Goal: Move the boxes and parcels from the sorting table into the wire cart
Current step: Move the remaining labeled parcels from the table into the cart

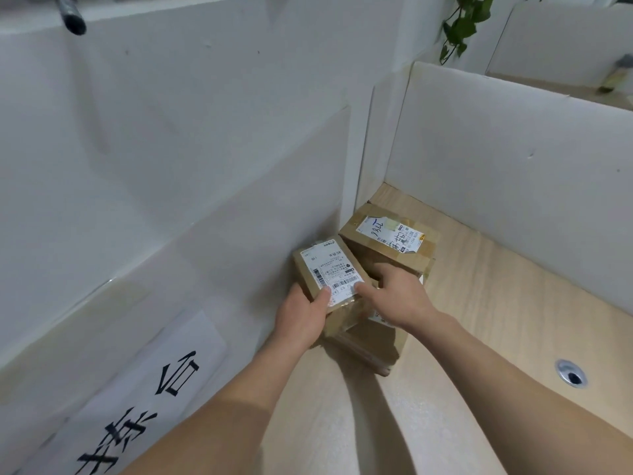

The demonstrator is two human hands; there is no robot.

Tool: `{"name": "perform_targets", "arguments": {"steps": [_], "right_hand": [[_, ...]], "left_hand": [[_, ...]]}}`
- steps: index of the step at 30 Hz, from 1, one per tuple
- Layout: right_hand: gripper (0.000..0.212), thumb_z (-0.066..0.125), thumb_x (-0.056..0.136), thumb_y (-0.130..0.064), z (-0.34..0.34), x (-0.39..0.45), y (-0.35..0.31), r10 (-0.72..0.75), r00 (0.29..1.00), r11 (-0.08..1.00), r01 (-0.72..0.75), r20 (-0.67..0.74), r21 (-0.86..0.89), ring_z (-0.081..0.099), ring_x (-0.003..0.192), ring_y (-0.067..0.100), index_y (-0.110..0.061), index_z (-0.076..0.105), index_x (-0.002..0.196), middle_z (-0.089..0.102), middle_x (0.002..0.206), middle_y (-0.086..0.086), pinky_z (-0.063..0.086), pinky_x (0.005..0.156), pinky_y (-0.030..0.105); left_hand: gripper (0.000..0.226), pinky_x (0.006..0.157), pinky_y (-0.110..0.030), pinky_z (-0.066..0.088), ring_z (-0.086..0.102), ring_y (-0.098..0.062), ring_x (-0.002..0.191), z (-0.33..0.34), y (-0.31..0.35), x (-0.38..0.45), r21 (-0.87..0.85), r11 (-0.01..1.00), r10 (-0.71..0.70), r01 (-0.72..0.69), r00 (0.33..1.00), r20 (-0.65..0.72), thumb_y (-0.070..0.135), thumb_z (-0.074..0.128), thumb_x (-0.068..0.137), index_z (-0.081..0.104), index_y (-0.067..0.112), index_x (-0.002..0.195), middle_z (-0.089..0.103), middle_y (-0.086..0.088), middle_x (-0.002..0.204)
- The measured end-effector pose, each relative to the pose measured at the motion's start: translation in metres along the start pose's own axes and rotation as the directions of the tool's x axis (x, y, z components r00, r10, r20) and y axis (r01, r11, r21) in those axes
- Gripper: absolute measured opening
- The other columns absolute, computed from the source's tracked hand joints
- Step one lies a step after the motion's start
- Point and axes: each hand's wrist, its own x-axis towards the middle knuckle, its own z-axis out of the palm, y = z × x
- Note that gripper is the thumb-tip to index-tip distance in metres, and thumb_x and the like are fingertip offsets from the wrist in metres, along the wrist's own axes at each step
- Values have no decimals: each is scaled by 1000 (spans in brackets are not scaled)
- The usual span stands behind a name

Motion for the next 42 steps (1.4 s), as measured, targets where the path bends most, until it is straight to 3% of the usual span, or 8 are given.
{"name": "perform_targets", "arguments": {"steps": [5,11,18,23,27,29,37,42], "right_hand": [[29,59,96,-44,5,-9,6,23,993,983,-43,115,177,67,93,14,-30,69,119,73,104,-8,57,87,43],[30,61,78,-47,9,-17,19,39,992,954,-72,119,290,70,92,13,-37,73,103,76,97,-14,56,89,43],[20,66,88,-25,10,-29,29,2,995,922,-40,99,386,69,89,9,-24,76,106,75,101,-10,58,82,34],[13,67,90,-25,10,-40,40,23,1000,879,-30,19,476,68,81,11,-18,73,81,74,86,-7,54,77,39],[10,67,88,-32,12,-55,46,12,999,841,-33,41,539,71,82,7,-25,74,89,76,86,-10,57,79,38],[29,66,77,-41,17,-67,50,10,996,826,-56,84,561,72,85,10,-29,74,102,77,88,-9,58,84,41],[47,69,69,-45,53,-131,67,-24,986,878,-58,165,475,69,83,9,-32,72,114,75,88,-9,56,85,38],[34,61,79,-42,78,-161,79,-59,964,925,-45,261,377,70,77,9,-35,74,110,75,80,-8,56,79,34]], "left_hand": [[38,90,-41,57,65,-20,105,11,-1,-1,-156,986,-54,57,998,26,45,56,97,59,25,130,68,4,123],[18,60,-30,48,68,-13,81,8,-4,-10,-442,879,-151,179,984,99,34,62,98,53,22,107,72,7,94],[23,61,-32,48,72,-28,82,12,-13,-18,-535,806,-199,251,968,154,28,66,95,45,19,95,78,-2,91],[33,74,-48,59,73,-32,90,9,-24,-30,-581,788,-112,203,976,188,18,68,93,49,23,120,77,-7,100],[59,76,-52,59,73,-31,99,6,-36,-46,-590,786,-40,183,968,247,9,68,90,45,38,136,74,-8,114],[68,71,-49,60,74,-30,98,3,-42,-58,-566,800,-44,200,960,278,5,67,90,41,41,143,72,-6,118],[62,53,-29,55,76,-23,77,-10,-74,-124,-346,905,-136,247,940,313,-8,58,91,48,27,141,78,-4,95],[62,60,-36,59,77,-25,81,1,-103,-151,-267,910,-231,317,923,309,-6,58,91,45,22,144,78,-5,96]]}}
